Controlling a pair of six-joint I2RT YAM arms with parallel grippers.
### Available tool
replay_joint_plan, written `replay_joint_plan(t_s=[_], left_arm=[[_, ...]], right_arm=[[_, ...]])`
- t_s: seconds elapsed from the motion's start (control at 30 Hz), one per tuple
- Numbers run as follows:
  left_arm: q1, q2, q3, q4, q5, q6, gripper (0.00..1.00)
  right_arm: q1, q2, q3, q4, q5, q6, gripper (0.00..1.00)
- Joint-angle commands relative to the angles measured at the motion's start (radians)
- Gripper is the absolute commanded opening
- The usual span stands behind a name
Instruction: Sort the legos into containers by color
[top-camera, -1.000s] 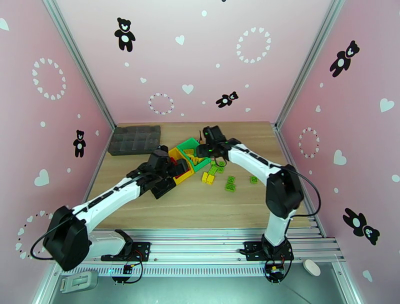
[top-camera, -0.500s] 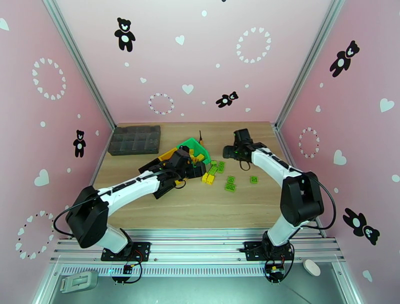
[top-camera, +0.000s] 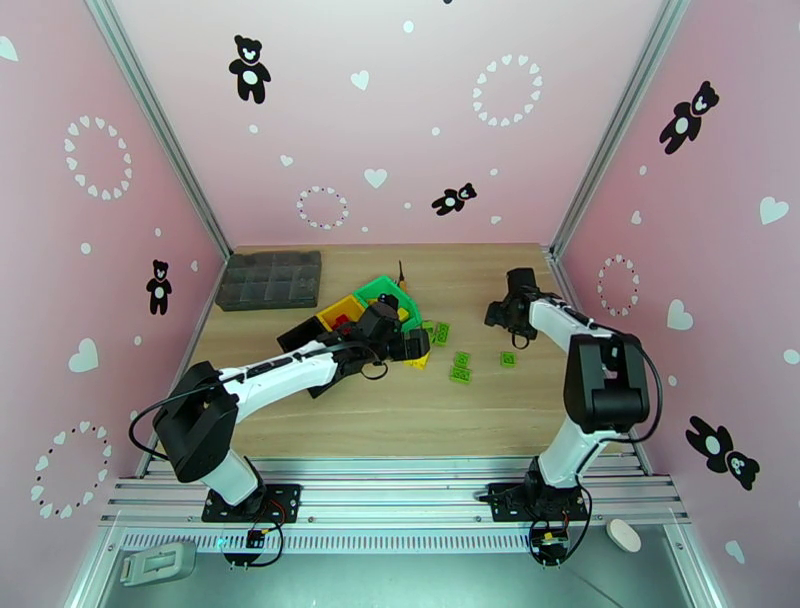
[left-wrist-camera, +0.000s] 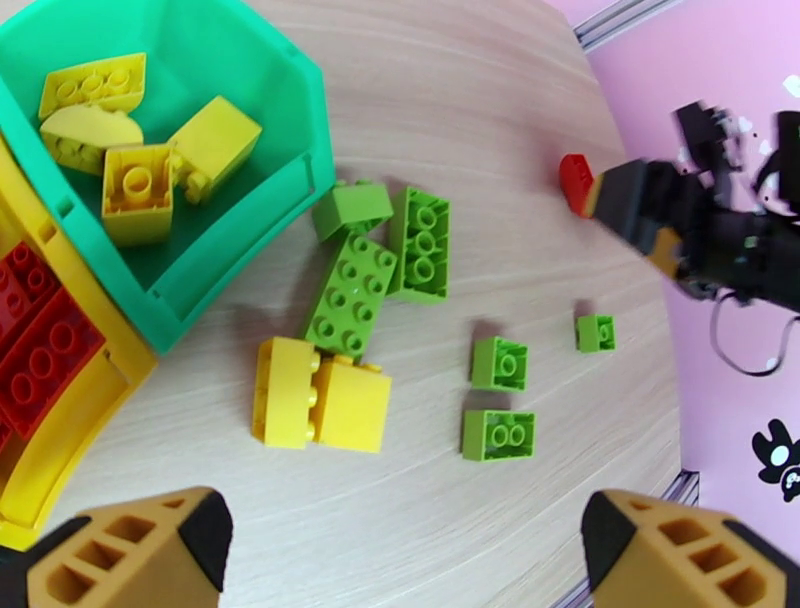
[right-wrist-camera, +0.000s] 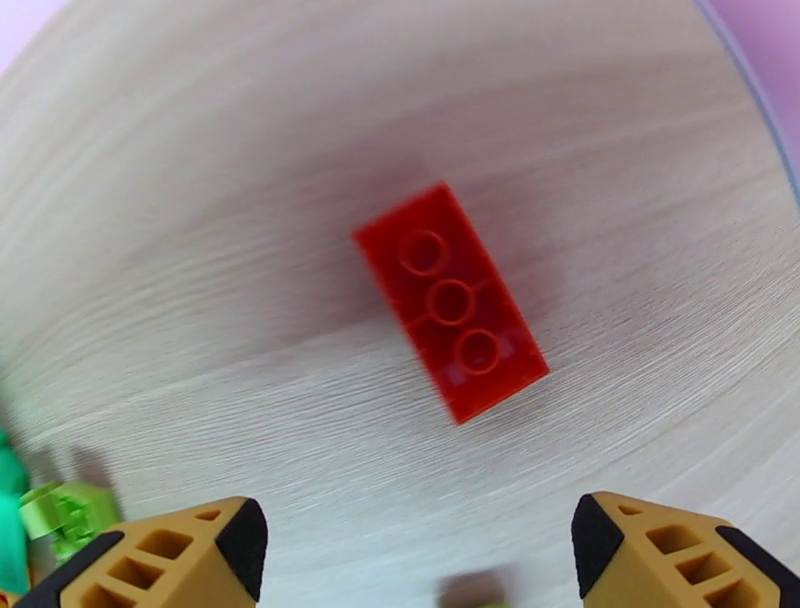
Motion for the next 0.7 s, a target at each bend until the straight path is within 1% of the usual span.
replay_joint_plan(t_s=[0.0,0.23,0.37,0.67], left_arm=[[-0.008,-0.016,-0.022,0.030,0.020,0.002,0.98],[-0.007,-0.042,-0.054,0.039,0.015,0.000,0.98],[-0.006,-0.050,-0.066,0.043,0.012,-0.002,0.98],[-0.008,-0.044,-0.073,0.045,0.013,-0.008,0.99]], right_arm=[[-0.004,0.054,0.066,-0.027,-0.005,0.001,0.83],[-0.026,0.158,0.187,-0.086,0.015,0.002,0.79],[-0.039,0.204,0.230,-0.111,0.025,-0.006,0.78],[-0.066,0.284,0.329,-0.157,-0.010,-0.011,0.73]])
